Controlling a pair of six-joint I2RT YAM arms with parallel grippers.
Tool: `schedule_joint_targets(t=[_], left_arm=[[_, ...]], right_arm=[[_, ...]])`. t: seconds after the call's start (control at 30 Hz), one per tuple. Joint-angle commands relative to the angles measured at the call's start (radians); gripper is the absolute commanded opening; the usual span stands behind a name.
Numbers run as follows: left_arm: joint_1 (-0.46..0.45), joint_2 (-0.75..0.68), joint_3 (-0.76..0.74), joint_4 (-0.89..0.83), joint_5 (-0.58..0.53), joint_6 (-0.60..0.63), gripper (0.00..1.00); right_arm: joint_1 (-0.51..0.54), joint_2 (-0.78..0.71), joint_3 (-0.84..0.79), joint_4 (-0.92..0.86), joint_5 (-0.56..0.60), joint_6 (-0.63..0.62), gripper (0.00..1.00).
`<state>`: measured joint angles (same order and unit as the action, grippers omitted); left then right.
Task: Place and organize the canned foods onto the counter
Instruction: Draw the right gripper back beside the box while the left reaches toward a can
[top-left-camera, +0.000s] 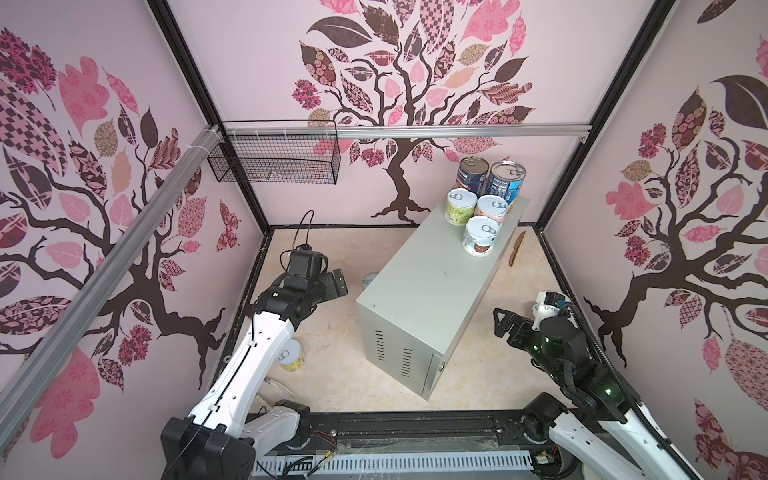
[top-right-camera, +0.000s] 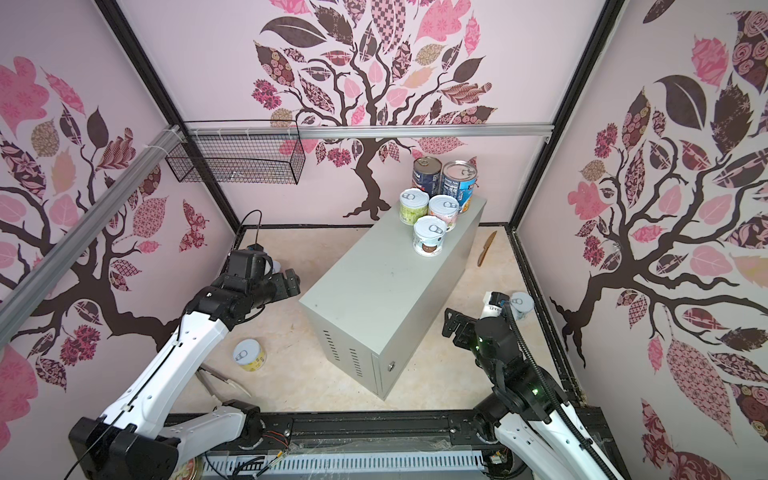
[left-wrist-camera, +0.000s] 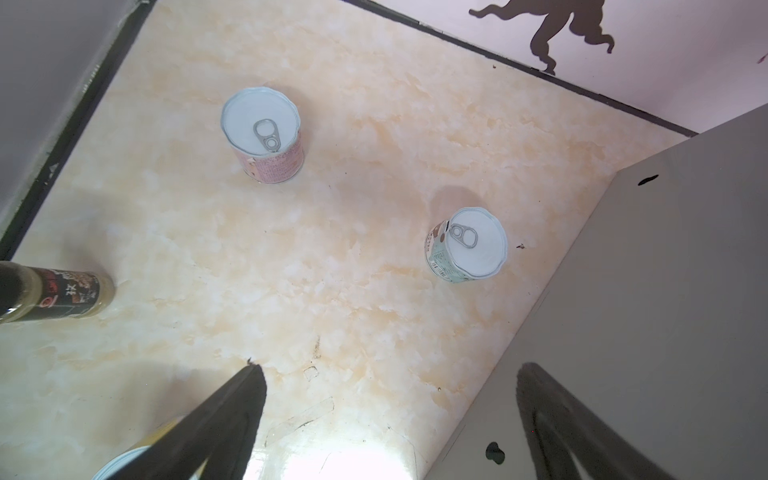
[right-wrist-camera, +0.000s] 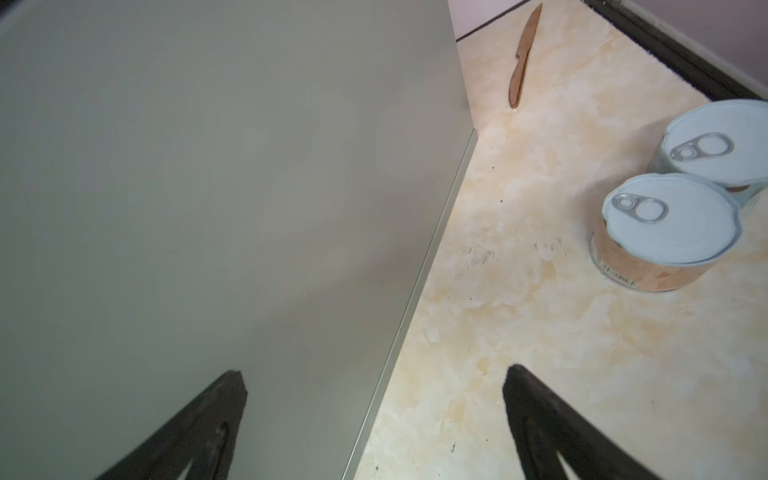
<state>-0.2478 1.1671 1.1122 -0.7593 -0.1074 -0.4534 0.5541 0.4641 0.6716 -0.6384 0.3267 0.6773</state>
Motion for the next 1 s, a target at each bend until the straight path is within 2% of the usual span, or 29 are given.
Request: schedule_joint_targets(t=[0.0,0.23,0.5,0.73,0.97], left_arm=[[0.039,0.061,0.055,0.077,0.098,0.012,0.98],[0.048,0.258,0.142,0.121,0.168,0.026,0.98],[0.048,0.444,0.271,0.141,0.293,0.030,0.98],[0.041,0.563,0.330,0.142,0.352,0.038,0.98],[0.002,0.646,0.373,0.125,0.317,0.046,0.98]], right_arm=[[0.001,0.033,0.007,0.024,-0.012,0.022,1.00],[-0.040,0.103,-0.034,0.043,-0.061,0.045,1.00],[-0.282,0.152,-0.092,0.099,-0.284,0.036,1.00],[-0.293,0.244,-0.120,0.193,-0.305,0.067,1.00],[-0.299,0.305,-0.109,0.236,-0.308,0.046,1.00]])
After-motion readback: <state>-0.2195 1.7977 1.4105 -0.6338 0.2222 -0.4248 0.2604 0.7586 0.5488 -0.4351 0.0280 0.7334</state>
